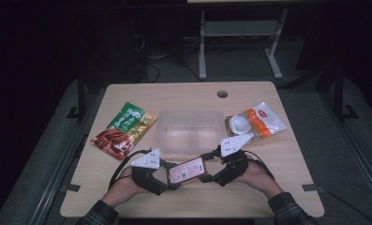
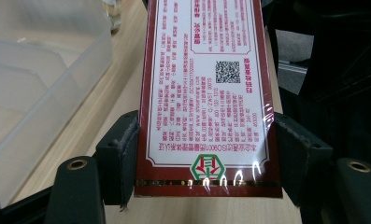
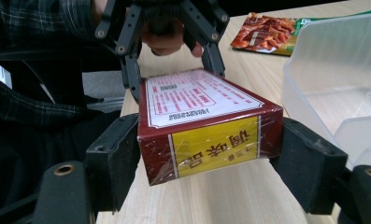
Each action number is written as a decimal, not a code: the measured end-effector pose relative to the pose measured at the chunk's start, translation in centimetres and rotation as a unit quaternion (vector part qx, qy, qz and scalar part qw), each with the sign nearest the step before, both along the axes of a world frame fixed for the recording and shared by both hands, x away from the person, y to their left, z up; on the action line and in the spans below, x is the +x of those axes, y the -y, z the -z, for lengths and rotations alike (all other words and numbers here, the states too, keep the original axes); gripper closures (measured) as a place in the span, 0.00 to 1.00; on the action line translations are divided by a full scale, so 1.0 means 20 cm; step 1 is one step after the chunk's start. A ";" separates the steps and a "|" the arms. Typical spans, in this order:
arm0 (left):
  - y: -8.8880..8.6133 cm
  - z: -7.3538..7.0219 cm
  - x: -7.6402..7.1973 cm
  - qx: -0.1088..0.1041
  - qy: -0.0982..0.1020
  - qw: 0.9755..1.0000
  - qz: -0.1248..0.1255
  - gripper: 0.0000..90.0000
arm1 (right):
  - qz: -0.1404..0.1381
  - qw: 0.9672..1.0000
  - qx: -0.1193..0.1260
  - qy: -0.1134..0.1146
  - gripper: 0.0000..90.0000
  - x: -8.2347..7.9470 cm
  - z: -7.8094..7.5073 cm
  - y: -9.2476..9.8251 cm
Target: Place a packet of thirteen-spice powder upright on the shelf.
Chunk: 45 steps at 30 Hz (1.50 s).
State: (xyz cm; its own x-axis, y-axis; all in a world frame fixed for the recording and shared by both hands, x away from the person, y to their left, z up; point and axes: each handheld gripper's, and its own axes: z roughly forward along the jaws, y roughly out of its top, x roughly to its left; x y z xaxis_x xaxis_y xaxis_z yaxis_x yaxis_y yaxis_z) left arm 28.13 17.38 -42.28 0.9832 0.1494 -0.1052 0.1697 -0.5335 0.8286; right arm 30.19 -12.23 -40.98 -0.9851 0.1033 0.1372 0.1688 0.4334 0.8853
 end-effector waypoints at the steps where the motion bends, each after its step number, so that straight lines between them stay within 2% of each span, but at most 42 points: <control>1: 0.01 0.01 0.00 0.002 -0.001 1.000 0.000 0.35 | 0.001 1.000 0.001 0.001 0.29 0.00 0.00 0.00; 6: 0.05 0.03 0.01 0.018 0.000 1.000 0.001 0.35 | 0.009 1.000 0.013 -0.004 0.29 0.00 -0.02 0.01; 10: 0.09 0.05 0.01 0.028 -0.007 1.000 0.008 0.35 | 0.010 1.000 0.028 0.004 0.30 -0.01 -0.04 0.00; 14: 0.12 0.07 0.02 0.017 -0.020 1.000 0.008 0.35 | 0.010 0.999 0.038 0.013 0.30 -0.01 -0.07 -0.02; 17: 0.12 0.07 0.03 0.015 -0.020 1.000 0.011 0.35 | 0.008 0.998 0.051 0.021 0.30 -0.01 -0.09 -0.03; 22: 0.13 0.07 0.04 -0.001 -0.025 0.999 0.019 0.35 | 0.008 0.998 0.066 0.018 0.30 -0.01 -0.11 -0.05; 25: 0.13 0.07 0.04 -0.003 -0.022 0.999 0.024 0.35 | 0.007 0.997 0.079 0.020 0.31 -0.01 -0.13 -0.07; 38: 0.15 0.08 0.03 0.002 -0.026 0.999 0.027 0.35 | -0.005 0.997 0.072 0.038 0.31 -0.02 -0.14 -0.16; 45: 0.15 0.08 0.03 0.000 -0.022 0.999 0.036 0.35 | -0.010 0.997 0.065 0.035 0.31 -0.03 -0.13 -0.18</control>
State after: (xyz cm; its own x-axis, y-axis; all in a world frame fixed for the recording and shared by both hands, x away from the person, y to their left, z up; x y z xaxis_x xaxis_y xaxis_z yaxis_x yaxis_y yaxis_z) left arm 28.64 14.32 -43.85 0.9857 0.0777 -0.1494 0.1674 -0.5456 0.8211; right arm 29.60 -8.68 -38.29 -0.9946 0.0689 0.0783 0.0962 0.3169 0.9436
